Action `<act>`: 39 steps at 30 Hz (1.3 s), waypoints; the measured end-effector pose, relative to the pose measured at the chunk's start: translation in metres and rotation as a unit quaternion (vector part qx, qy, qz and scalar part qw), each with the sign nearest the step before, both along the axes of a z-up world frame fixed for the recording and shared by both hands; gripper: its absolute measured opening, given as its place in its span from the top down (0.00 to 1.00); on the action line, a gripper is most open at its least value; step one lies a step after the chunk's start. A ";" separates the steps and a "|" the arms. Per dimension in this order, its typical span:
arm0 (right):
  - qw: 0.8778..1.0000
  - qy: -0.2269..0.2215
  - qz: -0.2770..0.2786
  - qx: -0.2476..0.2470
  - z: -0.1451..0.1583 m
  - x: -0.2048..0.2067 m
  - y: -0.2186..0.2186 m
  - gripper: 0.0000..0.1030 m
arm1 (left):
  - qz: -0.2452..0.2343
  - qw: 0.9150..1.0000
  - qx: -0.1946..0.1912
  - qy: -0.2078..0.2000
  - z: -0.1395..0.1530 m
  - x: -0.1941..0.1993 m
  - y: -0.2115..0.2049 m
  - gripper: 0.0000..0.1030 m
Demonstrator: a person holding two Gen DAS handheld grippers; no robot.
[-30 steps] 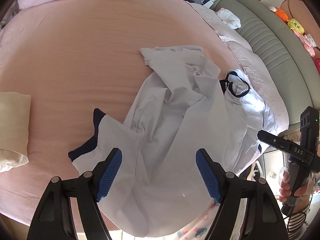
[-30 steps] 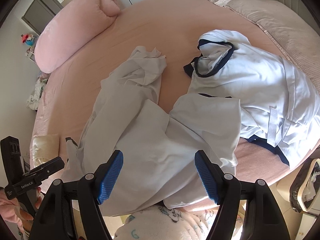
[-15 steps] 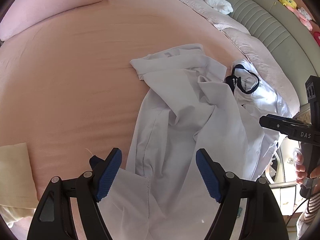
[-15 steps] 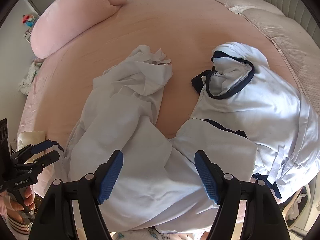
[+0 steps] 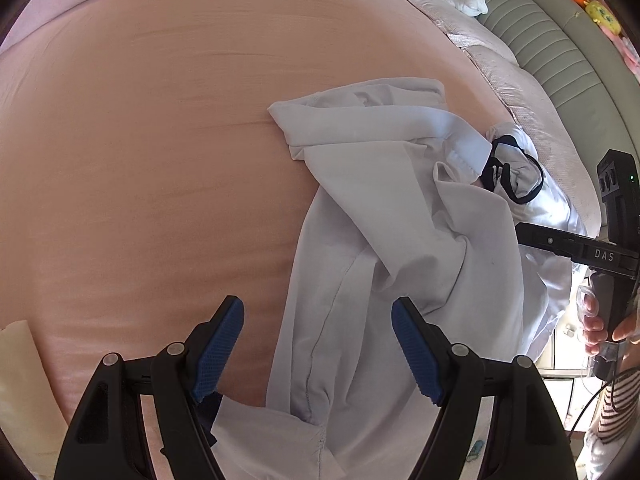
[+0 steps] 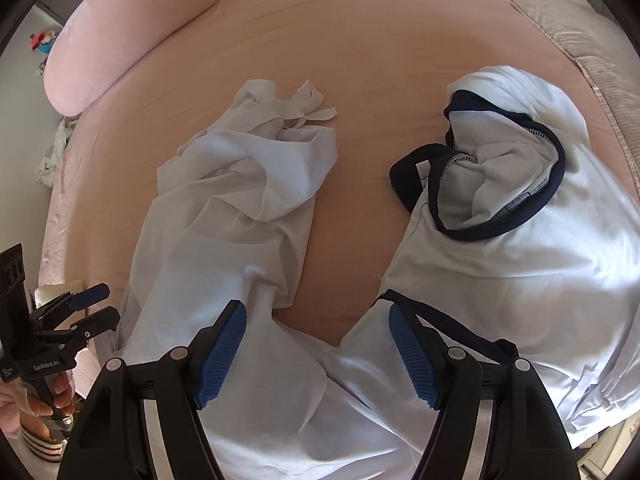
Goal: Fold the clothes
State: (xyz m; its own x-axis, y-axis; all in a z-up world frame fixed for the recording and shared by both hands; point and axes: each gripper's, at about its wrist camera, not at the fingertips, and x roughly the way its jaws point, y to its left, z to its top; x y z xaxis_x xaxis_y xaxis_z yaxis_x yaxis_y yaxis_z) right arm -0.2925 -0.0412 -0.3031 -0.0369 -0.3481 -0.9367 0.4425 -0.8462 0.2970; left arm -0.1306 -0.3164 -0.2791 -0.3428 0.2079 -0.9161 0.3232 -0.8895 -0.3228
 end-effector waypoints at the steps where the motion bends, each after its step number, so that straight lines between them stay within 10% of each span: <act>1: 1.000 -0.007 0.001 -0.002 -0.003 -0.004 -0.001 0.28 | 0.000 1.000 0.005 -0.002 -0.002 -0.003 -0.001 0.27; 23: 0.995 -0.077 0.044 -0.037 -0.050 -0.032 -0.046 0.29 | -0.065 0.995 -0.065 -0.025 -0.035 -0.030 0.034 0.43; 34: 0.995 0.002 0.096 0.039 -0.053 -0.006 -0.069 0.33 | -0.065 0.989 -0.129 -0.006 -0.038 -0.017 0.060 0.45; 39: 0.989 0.041 0.124 0.074 -0.049 0.011 -0.083 0.65 | -0.057 0.984 -0.172 -0.009 -0.037 -0.010 0.079 0.46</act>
State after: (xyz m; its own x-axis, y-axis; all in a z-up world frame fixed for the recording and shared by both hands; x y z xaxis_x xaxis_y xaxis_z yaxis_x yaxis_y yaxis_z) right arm -0.2819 -0.1237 -0.3522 -0.0459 -0.2148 -0.9756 0.6595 -0.7401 0.1320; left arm -0.1408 -0.2370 -0.3158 -0.3180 -0.0785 -0.9448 0.2185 -0.9758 0.0075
